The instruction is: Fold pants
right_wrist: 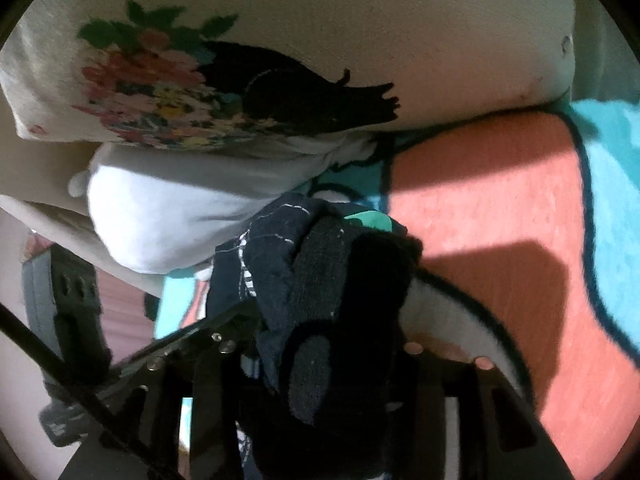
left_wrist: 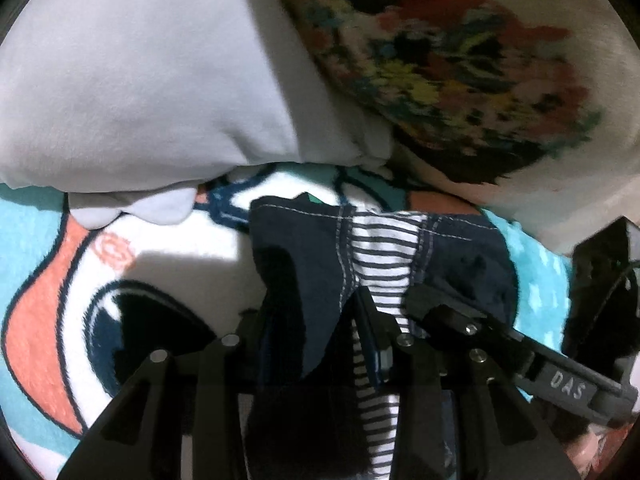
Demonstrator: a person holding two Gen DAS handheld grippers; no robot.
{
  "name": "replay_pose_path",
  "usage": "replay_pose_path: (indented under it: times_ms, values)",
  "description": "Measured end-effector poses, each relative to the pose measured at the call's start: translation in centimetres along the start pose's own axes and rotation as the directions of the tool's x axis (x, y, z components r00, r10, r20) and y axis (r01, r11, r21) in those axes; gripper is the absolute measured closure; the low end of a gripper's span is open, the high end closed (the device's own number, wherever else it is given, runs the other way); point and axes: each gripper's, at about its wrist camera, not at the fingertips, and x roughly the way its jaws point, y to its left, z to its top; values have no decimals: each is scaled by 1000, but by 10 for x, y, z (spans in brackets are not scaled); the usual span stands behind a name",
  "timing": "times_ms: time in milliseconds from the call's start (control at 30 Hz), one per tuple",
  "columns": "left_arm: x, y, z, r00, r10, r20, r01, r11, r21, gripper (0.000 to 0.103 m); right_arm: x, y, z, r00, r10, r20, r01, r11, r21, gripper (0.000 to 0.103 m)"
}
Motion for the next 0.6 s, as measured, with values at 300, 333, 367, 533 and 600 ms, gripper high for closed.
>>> replay_pose_path:
  times_ms: [300,333,367,533,600]
  values:
    - [-16,18,-3,1000,25,0,-25,998,-66,45,-42,16,-9,981,-143,134,155,984,-85,35]
    - [-22,19,-5,999,34,11,-33,997,-67,45,-51,22,-13,971,-167,170,187,977,-106,35]
    - [-29,19,-7,998,52,24,-50,996,-68,45,-58,28,-17,965,-176,196,203,971,-127,37]
    - [-61,20,-27,989,102,106,-94,993,-71,45,-82,53,-26,948,-161,276,218,957,-192,57]
    - [-64,14,-33,988,97,119,-89,994,-70,45,-87,55,-24,948,-139,288,200,960,-194,57]
